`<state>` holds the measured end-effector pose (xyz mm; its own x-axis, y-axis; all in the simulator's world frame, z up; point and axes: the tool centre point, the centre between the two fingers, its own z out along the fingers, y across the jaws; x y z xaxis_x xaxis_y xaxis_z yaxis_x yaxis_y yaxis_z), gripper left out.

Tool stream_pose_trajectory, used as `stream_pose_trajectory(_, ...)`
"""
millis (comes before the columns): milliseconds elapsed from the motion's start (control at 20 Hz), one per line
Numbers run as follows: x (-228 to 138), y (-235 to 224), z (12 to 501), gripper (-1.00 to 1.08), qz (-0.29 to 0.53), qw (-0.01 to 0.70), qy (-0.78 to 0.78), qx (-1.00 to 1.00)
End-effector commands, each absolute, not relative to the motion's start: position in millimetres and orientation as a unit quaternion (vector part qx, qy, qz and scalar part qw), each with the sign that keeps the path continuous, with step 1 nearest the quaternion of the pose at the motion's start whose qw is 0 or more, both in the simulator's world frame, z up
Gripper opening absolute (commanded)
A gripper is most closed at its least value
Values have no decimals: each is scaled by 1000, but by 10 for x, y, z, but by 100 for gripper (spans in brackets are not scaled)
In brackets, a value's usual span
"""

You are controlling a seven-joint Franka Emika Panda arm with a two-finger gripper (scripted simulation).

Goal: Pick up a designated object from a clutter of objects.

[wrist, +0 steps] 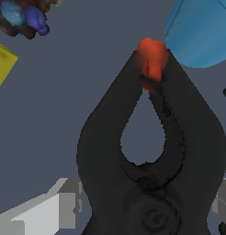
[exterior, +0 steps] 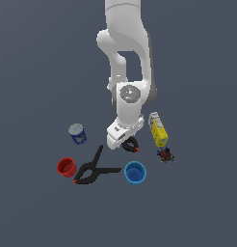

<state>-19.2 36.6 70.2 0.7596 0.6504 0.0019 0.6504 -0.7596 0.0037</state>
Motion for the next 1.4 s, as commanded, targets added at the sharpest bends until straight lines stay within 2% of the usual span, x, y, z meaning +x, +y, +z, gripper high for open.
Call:
stream_pose_trajectory(0, -163, 423, 899, -100, 2, 2, 347, 938)
stream_pose_trajectory(950, 99, 961, 2745, -100, 1, 1, 348, 937)
stream_pose_trajectory(1350, 204, 1116, 3276, -100, 0, 0, 348, 937)
